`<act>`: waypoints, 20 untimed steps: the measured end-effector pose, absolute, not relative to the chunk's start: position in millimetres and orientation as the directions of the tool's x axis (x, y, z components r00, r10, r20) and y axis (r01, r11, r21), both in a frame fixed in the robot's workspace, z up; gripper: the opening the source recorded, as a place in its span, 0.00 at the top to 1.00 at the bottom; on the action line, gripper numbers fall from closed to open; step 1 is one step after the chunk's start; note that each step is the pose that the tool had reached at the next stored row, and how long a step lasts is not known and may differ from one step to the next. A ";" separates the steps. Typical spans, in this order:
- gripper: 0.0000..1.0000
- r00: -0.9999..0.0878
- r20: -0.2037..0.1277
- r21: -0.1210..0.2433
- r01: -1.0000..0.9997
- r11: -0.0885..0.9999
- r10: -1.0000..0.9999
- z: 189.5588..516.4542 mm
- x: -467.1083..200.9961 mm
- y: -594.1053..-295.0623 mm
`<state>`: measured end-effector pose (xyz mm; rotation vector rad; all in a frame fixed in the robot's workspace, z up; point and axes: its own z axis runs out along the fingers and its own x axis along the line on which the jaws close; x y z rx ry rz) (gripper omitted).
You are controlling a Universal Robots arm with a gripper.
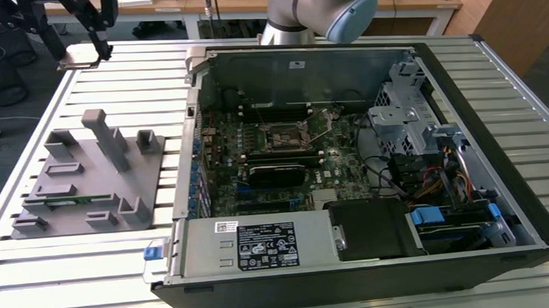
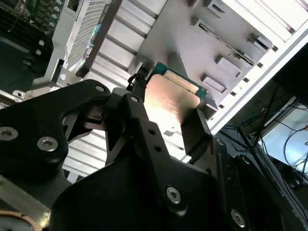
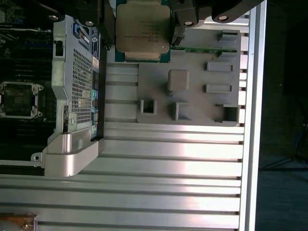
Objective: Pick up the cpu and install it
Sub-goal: 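Pick up the cpu and move it towards the insertion slot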
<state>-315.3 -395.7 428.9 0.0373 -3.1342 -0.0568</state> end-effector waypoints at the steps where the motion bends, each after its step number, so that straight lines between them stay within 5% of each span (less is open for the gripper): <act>1: 0.46 -1.000 0.006 0.036 -0.024 0.999 -0.024 428.9 -313.6 -395.7; 20: 0.46 -1.000 0.006 0.036 -0.024 0.999 -0.024 428.9 -286.2 -395.7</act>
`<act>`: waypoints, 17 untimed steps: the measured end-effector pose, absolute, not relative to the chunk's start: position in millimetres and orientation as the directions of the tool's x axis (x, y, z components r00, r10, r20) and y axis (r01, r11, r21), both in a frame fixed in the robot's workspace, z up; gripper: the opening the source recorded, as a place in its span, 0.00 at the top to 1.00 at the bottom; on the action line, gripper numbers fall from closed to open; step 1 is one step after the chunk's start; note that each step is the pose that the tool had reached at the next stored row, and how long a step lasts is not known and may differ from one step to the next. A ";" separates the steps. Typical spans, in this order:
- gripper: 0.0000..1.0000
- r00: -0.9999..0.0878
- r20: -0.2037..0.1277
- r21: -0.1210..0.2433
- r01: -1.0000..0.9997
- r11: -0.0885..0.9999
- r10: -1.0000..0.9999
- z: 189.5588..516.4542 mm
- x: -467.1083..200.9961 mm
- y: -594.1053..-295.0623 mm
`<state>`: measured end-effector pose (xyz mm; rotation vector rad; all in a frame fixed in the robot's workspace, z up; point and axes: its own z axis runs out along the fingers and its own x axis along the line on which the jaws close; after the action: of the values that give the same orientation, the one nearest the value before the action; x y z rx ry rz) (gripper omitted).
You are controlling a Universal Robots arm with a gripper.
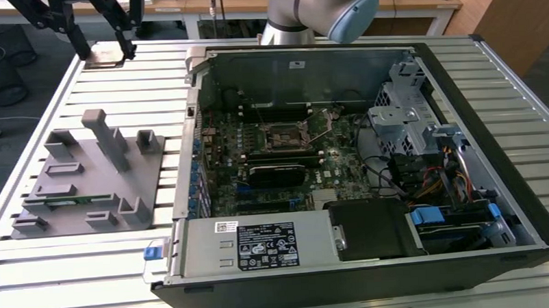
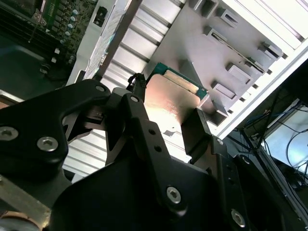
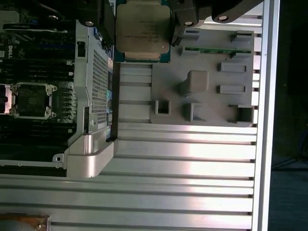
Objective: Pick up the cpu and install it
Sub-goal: 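Pick up the cpu and move it towards the insertion slot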
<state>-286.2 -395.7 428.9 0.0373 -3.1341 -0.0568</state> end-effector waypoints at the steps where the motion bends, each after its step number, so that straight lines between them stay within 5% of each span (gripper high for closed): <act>1: 0.46 -1.000 0.006 0.036 -0.024 0.999 -0.024 428.9 -284.3 -395.7; 17: 0.46 -1.000 0.006 0.036 -0.024 0.999 -0.024 428.8 -240.4 -395.7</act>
<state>-240.4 -395.7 428.8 0.0375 -3.1342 -0.0569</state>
